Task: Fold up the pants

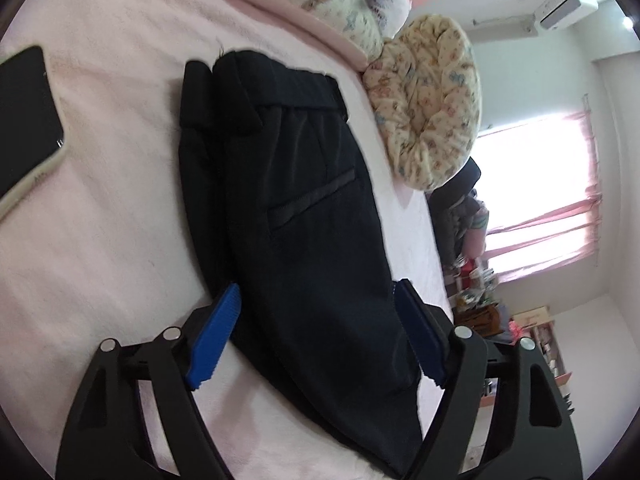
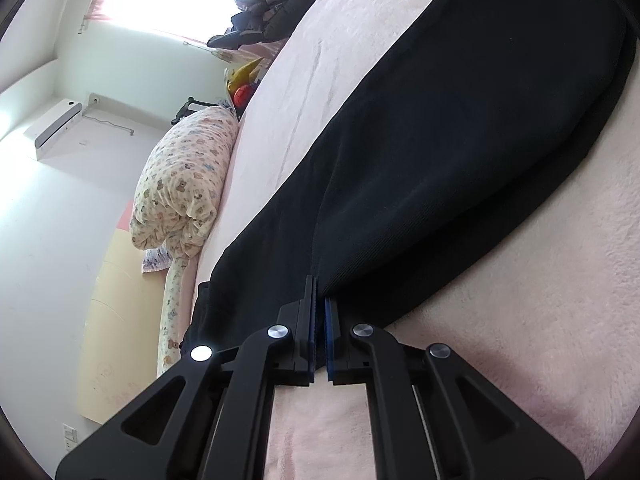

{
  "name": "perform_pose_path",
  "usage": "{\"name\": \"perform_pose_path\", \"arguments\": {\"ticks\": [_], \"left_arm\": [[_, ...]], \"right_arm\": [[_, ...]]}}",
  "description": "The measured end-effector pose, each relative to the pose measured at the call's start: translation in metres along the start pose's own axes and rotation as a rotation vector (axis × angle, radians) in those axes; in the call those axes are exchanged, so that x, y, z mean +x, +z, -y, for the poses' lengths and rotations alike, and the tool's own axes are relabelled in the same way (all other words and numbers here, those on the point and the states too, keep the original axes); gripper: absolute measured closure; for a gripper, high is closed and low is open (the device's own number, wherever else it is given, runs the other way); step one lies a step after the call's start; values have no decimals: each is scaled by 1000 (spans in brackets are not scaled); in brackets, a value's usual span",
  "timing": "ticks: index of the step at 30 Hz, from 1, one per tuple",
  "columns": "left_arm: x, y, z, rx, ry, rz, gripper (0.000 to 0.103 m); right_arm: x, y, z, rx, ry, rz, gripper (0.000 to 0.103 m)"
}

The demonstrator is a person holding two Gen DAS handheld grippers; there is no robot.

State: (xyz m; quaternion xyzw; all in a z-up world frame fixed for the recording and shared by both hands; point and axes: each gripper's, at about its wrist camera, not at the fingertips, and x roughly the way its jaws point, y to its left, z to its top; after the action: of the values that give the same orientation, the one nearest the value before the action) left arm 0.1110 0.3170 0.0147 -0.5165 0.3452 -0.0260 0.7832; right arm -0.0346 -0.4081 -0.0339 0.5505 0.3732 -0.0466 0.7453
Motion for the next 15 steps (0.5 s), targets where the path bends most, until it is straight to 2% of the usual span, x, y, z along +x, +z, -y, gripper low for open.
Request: {"name": "perform_pose_path", "arguments": {"ticks": [5, 8, 9, 10, 12, 15], "left_arm": [[11, 5, 4, -9, 20, -12, 26], [19, 15, 4, -32, 46, 1, 43], [21, 19, 2, -50, 47, 10, 52], [22, 23, 0, -63, 45, 16, 68], [26, 31, -5, -74, 68, 22, 86], [27, 34, -9, -83, 64, 27, 92]], "right_arm": [[1, 0, -1, -3, -2, 1, 99], [2, -2, -1, -14, -9, 5, 99], [2, -2, -1, -18, -11, 6, 99], [3, -2, -1, -21, -14, 7, 99], [4, -3, -1, -26, -18, 7, 99], [5, -4, -3, -40, -24, 8, 99]]}}
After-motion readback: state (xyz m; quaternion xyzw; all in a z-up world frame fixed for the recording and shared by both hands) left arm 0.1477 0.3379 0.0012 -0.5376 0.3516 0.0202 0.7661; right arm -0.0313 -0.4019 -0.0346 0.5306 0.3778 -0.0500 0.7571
